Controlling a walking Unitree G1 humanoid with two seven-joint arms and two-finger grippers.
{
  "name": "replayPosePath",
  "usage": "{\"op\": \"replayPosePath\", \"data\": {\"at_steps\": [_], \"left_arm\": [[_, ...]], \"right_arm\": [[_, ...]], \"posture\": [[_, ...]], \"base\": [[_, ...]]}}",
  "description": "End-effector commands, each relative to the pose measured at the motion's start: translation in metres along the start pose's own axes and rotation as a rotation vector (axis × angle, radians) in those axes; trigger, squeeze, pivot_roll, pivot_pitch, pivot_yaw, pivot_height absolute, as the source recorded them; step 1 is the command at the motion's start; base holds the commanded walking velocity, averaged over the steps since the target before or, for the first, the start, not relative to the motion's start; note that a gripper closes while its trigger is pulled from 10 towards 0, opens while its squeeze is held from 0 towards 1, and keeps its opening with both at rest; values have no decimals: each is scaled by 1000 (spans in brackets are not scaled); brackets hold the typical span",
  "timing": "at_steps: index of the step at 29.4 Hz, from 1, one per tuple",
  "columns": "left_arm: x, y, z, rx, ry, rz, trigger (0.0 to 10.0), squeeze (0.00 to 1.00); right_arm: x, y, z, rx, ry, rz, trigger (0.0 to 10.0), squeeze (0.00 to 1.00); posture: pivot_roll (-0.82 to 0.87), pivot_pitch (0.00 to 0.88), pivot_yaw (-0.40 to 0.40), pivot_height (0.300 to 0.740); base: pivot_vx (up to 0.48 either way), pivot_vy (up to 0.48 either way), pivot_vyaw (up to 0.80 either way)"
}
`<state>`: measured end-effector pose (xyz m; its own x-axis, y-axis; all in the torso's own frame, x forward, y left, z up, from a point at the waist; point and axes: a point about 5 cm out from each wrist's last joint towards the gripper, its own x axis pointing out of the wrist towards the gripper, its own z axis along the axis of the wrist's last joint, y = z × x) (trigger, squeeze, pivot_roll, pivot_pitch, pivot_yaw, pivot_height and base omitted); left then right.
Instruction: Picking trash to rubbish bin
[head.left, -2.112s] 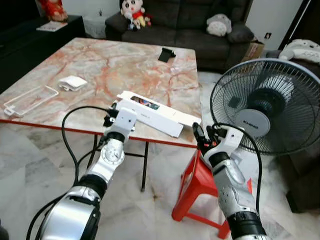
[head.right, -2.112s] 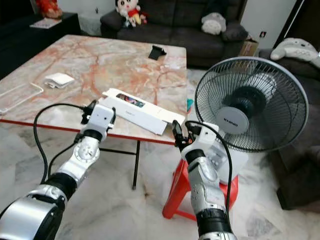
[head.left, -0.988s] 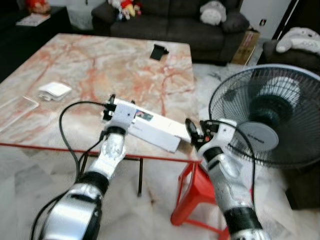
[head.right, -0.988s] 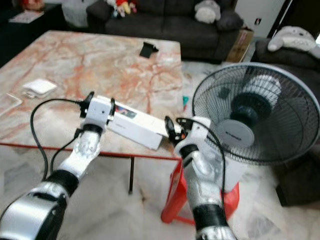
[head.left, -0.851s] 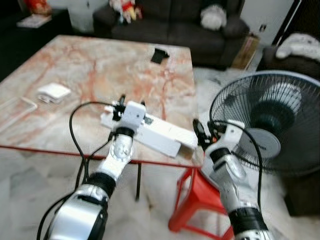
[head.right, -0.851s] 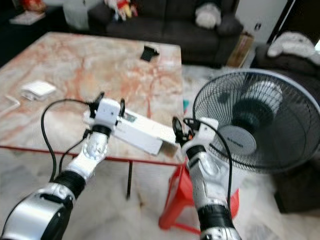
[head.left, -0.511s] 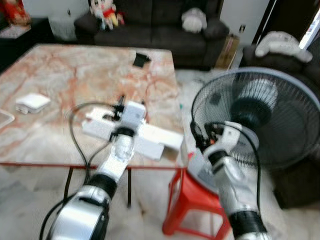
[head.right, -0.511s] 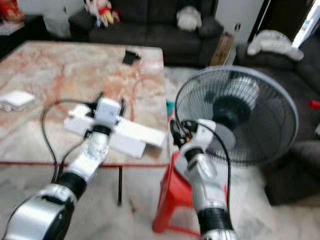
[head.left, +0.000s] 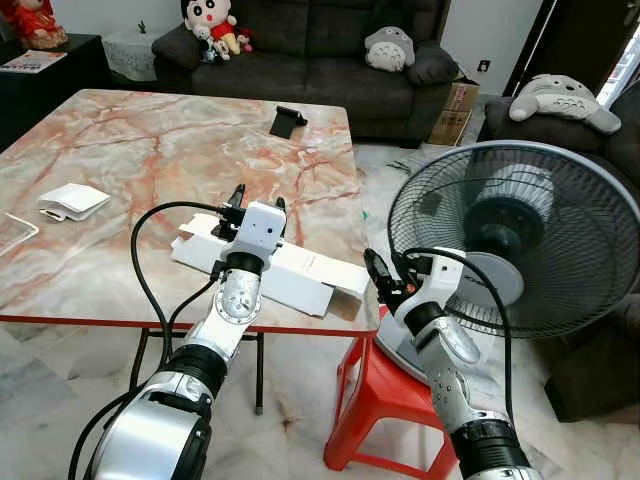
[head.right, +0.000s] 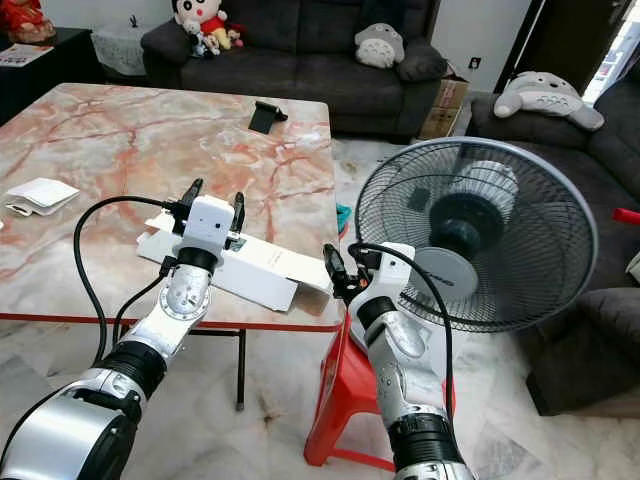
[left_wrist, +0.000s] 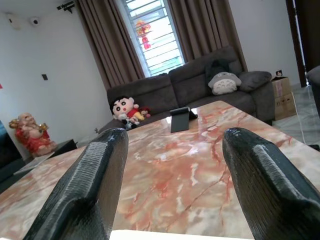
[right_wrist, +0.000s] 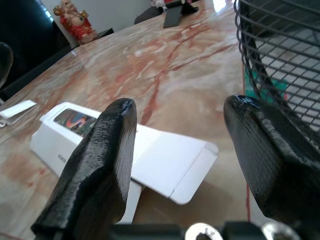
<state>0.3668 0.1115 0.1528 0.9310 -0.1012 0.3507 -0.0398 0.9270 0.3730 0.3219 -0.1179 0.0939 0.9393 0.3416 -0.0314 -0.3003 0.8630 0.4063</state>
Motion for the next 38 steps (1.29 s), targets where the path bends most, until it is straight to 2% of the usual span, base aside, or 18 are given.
{"op": "replayPosePath", "data": {"at_steps": [1,6,15,17,18,19,20,36,37,38], "left_arm": [[2,0,-1,3,17,-4,10000,0],[2,0,-2,5,27,-3,10000,0],[2,5,-9,29,70,4,10000,0],[2,6,-10,32,78,5,10000,0],[2,6,-10,33,80,3,10000,0],[2,6,-10,34,82,1,10000,0],[2,6,-10,36,82,1,10000,0],[0,4,-14,40,107,-15,10000,0],[0,3,-14,40,109,-16,10000,0],[0,3,-14,39,109,-18,10000,0]], "right_arm": [[1,1,6,-7,-13,12,10000,0],[0,0,3,-7,12,16,10000,0],[-2,2,-18,-52,168,35,10000,0],[-3,3,-20,-32,175,42,10000,0],[-3,2,-20,-35,175,37,10000,145],[-3,2,-20,-37,174,34,10000,145],[-3,3,-20,-25,173,35,10000,1000],[-6,-2,-23,-13,224,12,10000,1000],[-7,-2,-24,-1,229,8,10000,973],[-8,-3,-23,2,228,-1,10000,0]], "posture": [[-102,23,-92,740],[-102,23,-92,740],[-101,16,-96,740],[-100,18,-95,740],[-100,18,-95,740],[-100,18,-95,740],[-101,21,-97,740],[-104,23,-101,740],[-106,20,-99,740],[-106,19,-99,740]], "base": [[0,0,0],[0,0,0],[0,0,0],[0,0,0],[0,0,0],[0,0,0],[0,0,0],[0,0,0],[0,0,0],[0,0,0]]}}
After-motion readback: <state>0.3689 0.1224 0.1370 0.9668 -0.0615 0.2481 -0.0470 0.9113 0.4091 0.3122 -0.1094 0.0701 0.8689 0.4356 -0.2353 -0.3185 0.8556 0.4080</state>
